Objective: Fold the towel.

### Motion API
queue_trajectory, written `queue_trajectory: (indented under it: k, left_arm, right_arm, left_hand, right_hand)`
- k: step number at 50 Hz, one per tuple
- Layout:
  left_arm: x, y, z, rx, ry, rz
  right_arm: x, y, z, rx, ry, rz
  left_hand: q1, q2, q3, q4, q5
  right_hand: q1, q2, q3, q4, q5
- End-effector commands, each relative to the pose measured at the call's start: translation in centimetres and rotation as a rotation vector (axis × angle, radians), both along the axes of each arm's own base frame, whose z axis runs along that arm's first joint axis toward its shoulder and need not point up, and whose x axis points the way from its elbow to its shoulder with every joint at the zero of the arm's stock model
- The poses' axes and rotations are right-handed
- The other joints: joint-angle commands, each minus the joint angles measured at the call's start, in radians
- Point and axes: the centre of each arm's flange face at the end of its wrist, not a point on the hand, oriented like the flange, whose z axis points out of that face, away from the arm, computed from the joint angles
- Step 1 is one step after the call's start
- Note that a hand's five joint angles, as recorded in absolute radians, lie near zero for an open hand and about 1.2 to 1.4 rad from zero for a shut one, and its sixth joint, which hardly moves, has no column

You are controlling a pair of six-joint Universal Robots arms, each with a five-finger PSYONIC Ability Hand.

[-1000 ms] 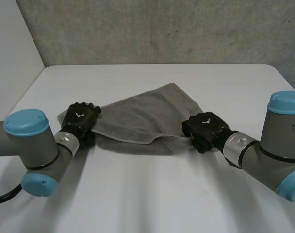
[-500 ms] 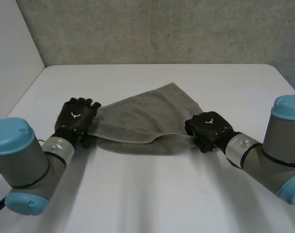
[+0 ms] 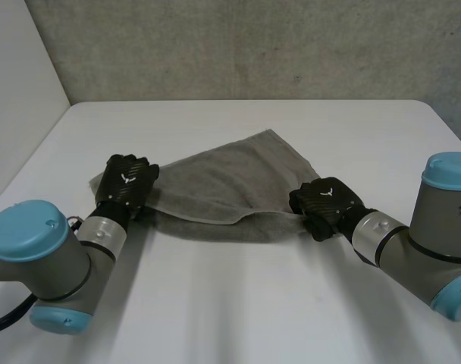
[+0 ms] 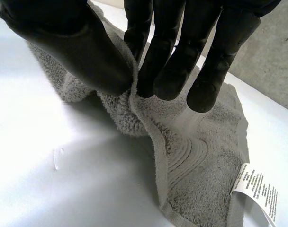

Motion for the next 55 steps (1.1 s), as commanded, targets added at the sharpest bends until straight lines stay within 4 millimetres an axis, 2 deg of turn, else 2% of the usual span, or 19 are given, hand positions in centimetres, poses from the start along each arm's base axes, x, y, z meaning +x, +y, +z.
queue_trajectory:
  k: [1, 5, 8, 14, 15, 16, 17, 19, 20, 22, 25, 30, 35, 39, 44, 48, 50, 52, 55]
  left_arm:
    - [0.0, -0.3, -0.6, 0.01, -0.001, 0.001]
    - [-0.1, -0.3, -0.6, 0.001, 0.002, 0.0]
    - [-0.1, -0.1, 0.0, -0.019, 0.009, -0.002]
    - [0.3, 1.4, 6.2, -0.168, 0.069, -0.01]
    - [0.3, 1.4, 6.2, -0.168, 0.069, -0.01]
    - [0.4, 1.9, 8.6, -0.228, 0.095, -0.012]
    - [0.5, 1.9, 8.6, -0.228, 0.096, -0.012]
    - [1.0, 3.5, 13.6, -0.348, 0.15, -0.017]
    - [1.0, 3.5, 13.6, -0.348, 0.15, -0.017]
    - [1.5, 5.0, 17.0, -0.406, 0.194, -0.029]
    - [1.8, 6.0, 19.7, -0.423, 0.241, -0.051]
    - [2.0, 6.4, 20.9, -0.33, 0.275, -0.083]
    - [1.0, 5.3, 17.8, -0.14, 0.239, -0.125]
    - [0.1, 3.2, 13.5, 0.02, 0.184, -0.119]
    - [-1.0, -0.5, 9.0, 0.118, 0.135, -0.098]
    - [-1.3, -3.6, 8.3, 0.097, 0.116, -0.069]
    - [-1.3, -6.9, 9.4, 0.012, 0.107, -0.022]
    - [-1.7, -7.6, 10.4, -0.031, 0.114, -0.02]
    - [-2.5, -9.0, 14.6, -0.193, 0.179, -0.021]
  right_arm:
    - [0.0, 0.0, 0.0, 0.001, 0.0, 0.0]
    - [0.0, 0.0, 0.0, -0.001, 0.0, -0.001]
    - [0.0, -0.1, 0.2, -0.008, -0.001, -0.003]
    - [-0.2, -0.8, 3.1, -0.086, -0.02, -0.029]
    - [-0.4, -0.9, 6.1, -0.159, -0.042, -0.046]
    - [-1.0, -0.8, 9.2, -0.23, -0.068, -0.066]
    - [-1.0, -0.8, 9.3, -0.231, -0.068, -0.066]
    - [-2.3, -0.3, 15.0, -0.336, -0.123, -0.104]
    - [-2.3, -0.3, 15.1, -0.336, -0.123, -0.105]
    - [-3.5, 0.4, 19.3, -0.378, -0.164, -0.133]
    - [-4.8, 1.1, 22.6, -0.403, -0.167, -0.163]
    - [-6.2, 2.0, 25.5, -0.405, -0.152, -0.186]
    - [-5.6, 1.2, 24.5, -0.342, -0.108, -0.134]
    - [-2.9, 0.6, 21.2, -0.247, -0.045, -0.054]
    - [-1.3, -3.2, 15.3, -0.185, 0.139, -0.104]
    - [-0.6, -7.0, 12.9, -0.244, 0.221, -0.143]
    - [-0.3, -8.4, 12.9, -0.3, 0.212, -0.163]
    - [0.3, -9.7, 13.8, -0.387, 0.179, -0.188]
    - [1.0, -11.5, 16.9, -0.614, 0.079, -0.238]
  left_hand:
    - [0.296, 0.295, 0.295, 0.295, 0.298]
    - [0.612, 0.611, 0.611, 0.611, 0.615]
    - [0.614, 0.613, 0.613, 0.613, 0.616]
    - [0.614, 0.613, 0.613, 0.613, 0.616]
    - [0.614, 0.613, 0.613, 0.613, 0.616]
    - [0.614, 0.613, 0.613, 0.613, 0.616]
    - [0.614, 0.613, 0.613, 0.613, 0.616]
    - [0.614, 0.613, 0.613, 0.613, 0.616]
    - [0.614, 0.613, 0.613, 0.613, 0.616]
    - [0.614, 0.613, 0.613, 0.613, 0.616]
    - [0.614, 0.613, 0.613, 0.613, 0.616]
    - [0.614, 0.613, 0.613, 0.613, 0.616]
    - [0.614, 0.613, 0.613, 0.613, 0.616]
    - [0.614, 0.613, 0.613, 0.613, 0.616]
    - [0.614, 0.613, 0.613, 0.613, 0.616]
    - [0.614, 0.613, 0.613, 0.613, 0.616]
    - [0.614, 0.613, 0.613, 0.613, 0.616]
    - [0.614, 0.613, 0.613, 0.613, 0.616]
    - [0.614, 0.613, 0.613, 0.613, 0.616]
  right_hand:
    - [0.071, 0.061, 0.058, 0.062, 0.051]
    - [0.071, 0.061, 0.058, 0.062, 0.051]
    - [0.071, 0.061, 0.058, 0.062, 0.051]
    - [0.071, 0.061, 0.058, 0.062, 0.051]
    - [0.071, 0.061, 0.058, 0.062, 0.051]
    - [0.071, 0.061, 0.058, 0.062, 0.051]
    - [0.071, 0.061, 0.058, 0.062, 0.051]
    - [0.071, 0.061, 0.058, 0.062, 0.051]
    - [0.071, 0.061, 0.058, 0.062, 0.051]
    - [0.071, 0.061, 0.058, 0.062, 0.051]
    - [0.071, 0.061, 0.058, 0.062, 0.051]
    - [0.071, 0.061, 0.058, 0.062, 0.051]
    - [0.071, 0.061, 0.058, 0.062, 0.051]
    - [0.071, 0.061, 0.058, 0.062, 0.051]
    - [0.071, 0.061, 0.058, 0.062, 0.051]
    - [0.071, 0.061, 0.058, 0.062, 0.051]
    - [0.071, 0.061, 0.058, 0.062, 0.051]
    - [0.071, 0.061, 0.058, 0.062, 0.051]
    - [0.071, 0.061, 0.058, 0.062, 0.051]
